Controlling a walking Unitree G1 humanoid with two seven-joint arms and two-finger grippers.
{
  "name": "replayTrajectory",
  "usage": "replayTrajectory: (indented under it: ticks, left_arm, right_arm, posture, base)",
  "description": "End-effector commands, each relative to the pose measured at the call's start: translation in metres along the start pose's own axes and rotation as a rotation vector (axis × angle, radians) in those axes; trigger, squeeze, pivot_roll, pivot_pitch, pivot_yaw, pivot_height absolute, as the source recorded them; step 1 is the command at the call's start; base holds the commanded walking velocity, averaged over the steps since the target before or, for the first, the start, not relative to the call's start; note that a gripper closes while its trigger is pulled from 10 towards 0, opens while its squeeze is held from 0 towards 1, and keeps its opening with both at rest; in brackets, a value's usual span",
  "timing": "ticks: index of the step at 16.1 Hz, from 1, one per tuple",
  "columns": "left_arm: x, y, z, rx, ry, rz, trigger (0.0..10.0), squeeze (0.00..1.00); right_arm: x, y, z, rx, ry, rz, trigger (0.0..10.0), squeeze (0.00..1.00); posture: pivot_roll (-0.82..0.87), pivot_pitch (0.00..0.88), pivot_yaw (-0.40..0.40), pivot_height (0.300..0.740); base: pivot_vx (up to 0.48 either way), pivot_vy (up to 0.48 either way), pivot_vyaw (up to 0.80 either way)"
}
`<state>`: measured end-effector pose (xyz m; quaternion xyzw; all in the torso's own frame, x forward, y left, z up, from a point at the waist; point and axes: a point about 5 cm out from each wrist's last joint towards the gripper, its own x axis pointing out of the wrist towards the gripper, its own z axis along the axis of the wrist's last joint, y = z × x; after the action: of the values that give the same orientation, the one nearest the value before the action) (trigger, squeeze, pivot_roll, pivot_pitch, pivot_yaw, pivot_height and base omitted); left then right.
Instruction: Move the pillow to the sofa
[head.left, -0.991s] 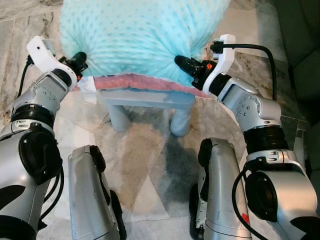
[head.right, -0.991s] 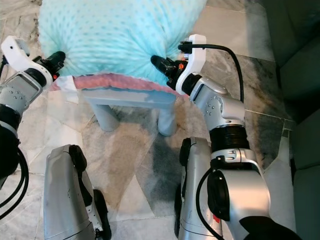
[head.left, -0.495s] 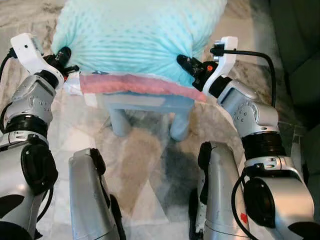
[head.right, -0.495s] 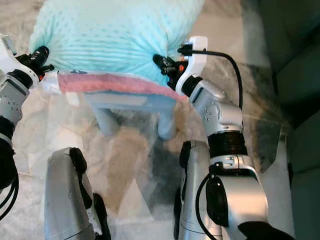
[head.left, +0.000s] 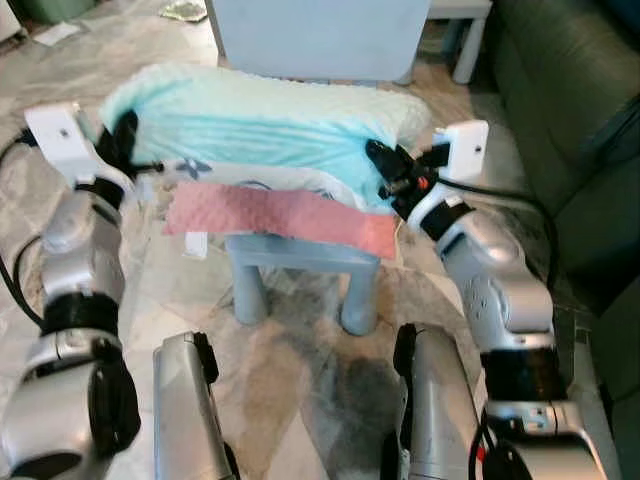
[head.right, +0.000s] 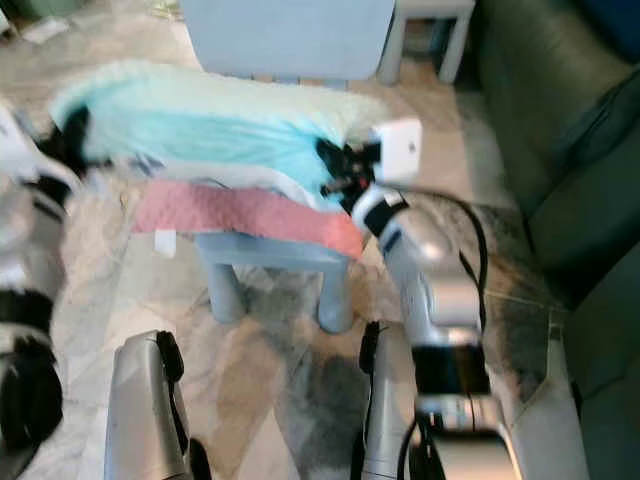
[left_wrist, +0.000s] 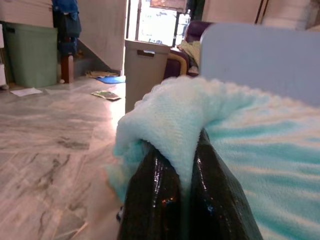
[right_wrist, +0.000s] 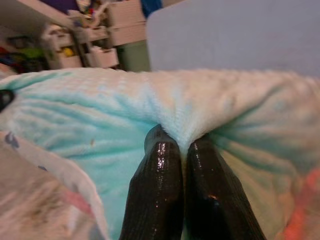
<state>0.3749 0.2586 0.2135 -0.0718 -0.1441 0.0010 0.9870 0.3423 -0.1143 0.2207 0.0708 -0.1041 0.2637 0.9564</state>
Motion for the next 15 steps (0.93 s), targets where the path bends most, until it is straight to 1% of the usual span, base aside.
replayTrajectory:
  ticks: [1, 2, 3, 4, 5, 6, 7, 8, 10, 11, 12, 13, 14, 15]
  left_arm:
    - [-0.013, 0.009, 0.003, 0.037, -0.045, 0.065, 0.0, 0.00]
    - [-0.015, 0.008, 0.001, 0.032, -0.044, 0.067, 0.0, 0.00]
    - [-0.022, 0.001, -0.003, 0.024, -0.041, 0.059, 0.0, 0.00]
    - [-0.034, -0.014, -0.009, 0.041, -0.034, 0.015, 0.0, 0.00]
    - [-0.040, -0.020, -0.014, 0.014, -0.018, 0.014, 0.0, 0.00]
    - [-0.056, -0.033, -0.026, 0.028, 0.021, -0.034, 0.0, 0.00]
    - [-0.061, -0.035, -0.029, 0.023, 0.032, -0.032, 0.0, 0.00]
    - [-0.072, -0.038, -0.036, 0.004, 0.061, -0.014, 0.0, 0.00]
    - [-0.097, -0.049, -0.053, 0.014, 0.131, -0.015, 0.0, 0.00]
    - [-0.105, -0.054, -0.059, 0.007, 0.167, -0.004, 0.0, 0.00]
    - [-0.111, -0.059, -0.064, 0.024, 0.204, -0.010, 3.7, 0.00]
    - [-0.111, -0.060, -0.065, 0.028, 0.207, -0.012, 4.6, 0.00]
    - [-0.110, -0.060, -0.065, 0.048, 0.220, -0.028, 10.0, 0.00]
    - [-0.109, -0.059, -0.065, 0.054, 0.232, -0.017, 10.0, 0.00]
  right_arm:
    - [-0.015, -0.009, 0.001, -0.049, -0.031, -0.114, 0.0, 0.00]
    - [-0.017, -0.010, 0.001, -0.045, -0.030, -0.128, 0.0, 0.00]
    - [-0.023, -0.011, 0.002, -0.079, -0.037, -0.147, 0.0, 0.00]
    - [-0.030, -0.017, 0.005, -0.114, -0.042, -0.179, 0.0, 0.00]
    - [-0.034, -0.020, 0.004, -0.115, -0.040, -0.199, 0.0, 0.00]
    - [-0.045, -0.021, -0.001, -0.118, -0.024, -0.240, 0.0, 0.00]
    - [-0.049, -0.020, -0.003, -0.130, -0.016, -0.249, 0.0, 0.00]
    - [-0.056, -0.017, -0.007, -0.140, -0.001, -0.264, 0.0, 0.00]
    - [-0.070, -0.011, -0.017, -0.126, 0.033, -0.298, 0.0, 0.00]
    - [-0.074, -0.008, -0.021, -0.113, 0.046, -0.305, 0.9, 0.00]
    - [-0.074, -0.005, -0.025, -0.118, 0.069, -0.306, 8.0, 0.00]
    - [-0.074, -0.004, -0.025, -0.119, 0.071, -0.306, 10.0, 0.00]
    - [-0.072, -0.004, -0.025, -0.127, 0.080, -0.310, 10.0, 0.00]
    - [-0.071, -0.005, -0.023, -0.133, 0.076, -0.316, 10.0, 0.00]
  posture:
    - [0.00, 0.000, 0.034, 0.385]
    - [0.00, 0.000, 0.037, 0.385]
    - [0.00, 0.000, 0.042, 0.385]
    - [-0.01, 0.000, 0.047, 0.385]
    - [-0.01, 0.000, 0.047, 0.385]
    - [-0.01, 0.000, 0.043, 0.385]
    - [-0.01, 0.000, 0.042, 0.385]
    - [-0.01, 0.000, 0.041, 0.385]
    - [-0.01, 0.000, 0.038, 0.385]
    - [-0.01, 0.000, 0.039, 0.385]
    - [-0.01, 0.000, 0.040, 0.385]
    - [-0.01, 0.000, 0.040, 0.385]
    - [-0.01, 0.000, 0.041, 0.385]
    - [-0.01, 0.000, 0.041, 0.385]
  base:
    - [0.000, 0.000, 0.00]
    - [0.000, 0.000, 0.00]
    - [0.000, 0.000, 0.00]
    - [0.000, 0.000, 0.00]
    - [0.000, 0.000, 0.00]
    - [0.000, 0.000, 0.00]
    - [0.000, 0.000, 0.00]
    - [0.000, 0.000, 0.00]
    - [0.000, 0.000, 0.00]
    - [0.000, 0.000, 0.00]
    - [0.000, 0.000, 0.00]
    - [0.000, 0.000, 0.00]
    - [0.000, 0.000, 0.00]
    - [0.000, 0.000, 0.00]
